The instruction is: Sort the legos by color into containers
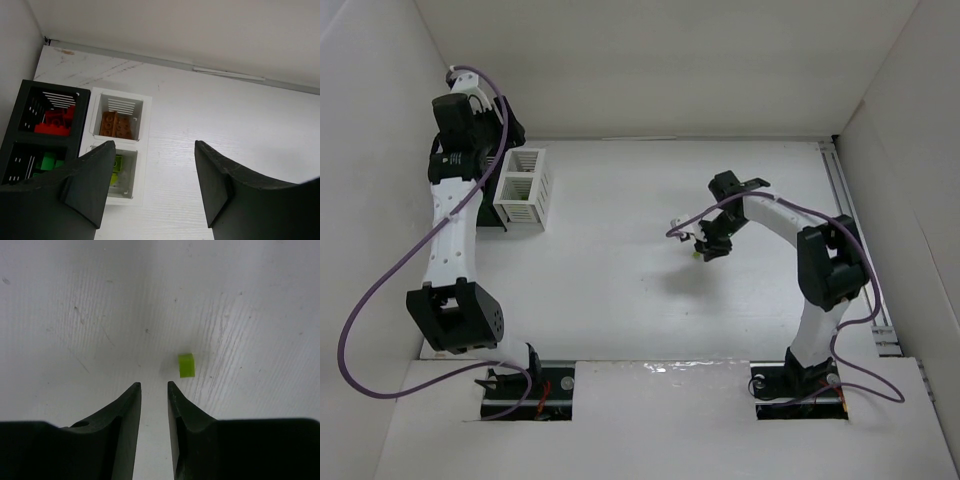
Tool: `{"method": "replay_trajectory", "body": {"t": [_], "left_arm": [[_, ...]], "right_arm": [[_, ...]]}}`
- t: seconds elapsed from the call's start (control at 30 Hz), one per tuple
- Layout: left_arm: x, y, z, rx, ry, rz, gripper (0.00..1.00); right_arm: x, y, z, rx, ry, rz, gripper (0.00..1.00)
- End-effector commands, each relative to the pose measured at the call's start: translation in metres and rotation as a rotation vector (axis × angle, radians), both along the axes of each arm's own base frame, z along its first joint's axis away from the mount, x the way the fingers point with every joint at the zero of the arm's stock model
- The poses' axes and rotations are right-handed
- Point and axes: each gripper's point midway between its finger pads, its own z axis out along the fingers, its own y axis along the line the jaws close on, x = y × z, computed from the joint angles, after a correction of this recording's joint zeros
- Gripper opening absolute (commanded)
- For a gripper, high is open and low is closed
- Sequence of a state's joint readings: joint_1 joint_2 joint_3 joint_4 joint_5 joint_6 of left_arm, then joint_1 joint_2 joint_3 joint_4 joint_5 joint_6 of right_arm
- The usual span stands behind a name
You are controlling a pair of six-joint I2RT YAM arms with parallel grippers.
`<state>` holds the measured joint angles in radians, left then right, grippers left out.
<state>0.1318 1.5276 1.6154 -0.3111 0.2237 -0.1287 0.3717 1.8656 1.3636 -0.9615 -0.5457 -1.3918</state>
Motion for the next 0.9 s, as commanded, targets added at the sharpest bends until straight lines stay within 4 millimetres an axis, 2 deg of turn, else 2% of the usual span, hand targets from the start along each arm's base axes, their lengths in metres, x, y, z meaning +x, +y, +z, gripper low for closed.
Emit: {"method": "replay_trajectory", "body": {"t": [0.0,0.07,0.23,0.3,0.43,0.47,0.53,0.87], "left_arm": [[0.002,0.001,0.035,-0.024,-0.090,0.023,0.62],[0.000,-0.001,0.040,-0.026,-0.099,0.014,0.62],[0.000,-0.001,0.031,-0.028,-0.081,0.014,0.62],[0.001,-0.001,0.033,-0.027,-0.090,0.014,0.62],[0.003,0.003,0.025,-0.029,-0.072,0.023,0.62],[0.003,0.002,0.025,-0.032,-0.072,0.015,0.62],[0.004,0.001,0.027,-0.039,-0.080,0.017,0.62],[0.003,0.000,0.027,-0.042,-0.081,0.009,0.63]], "right_arm": [[0.002,0.021,0.014,0.059,-0.067,0.075,0.33],[0.005,0.027,0.015,0.066,-0.068,0.044,0.39],[0.007,0.029,0.014,0.051,-0.071,0.030,0.47],[0.010,0.030,0.014,0.055,-0.081,0.030,0.49],[0.013,0.032,0.009,0.036,-0.083,0.028,0.50],[0.018,0.035,0.015,0.045,-0.102,0.028,0.50],[0.020,0.034,0.008,0.027,-0.085,0.026,0.49],[0.029,0.037,0.001,0.003,-0.093,0.023,0.49]]}}
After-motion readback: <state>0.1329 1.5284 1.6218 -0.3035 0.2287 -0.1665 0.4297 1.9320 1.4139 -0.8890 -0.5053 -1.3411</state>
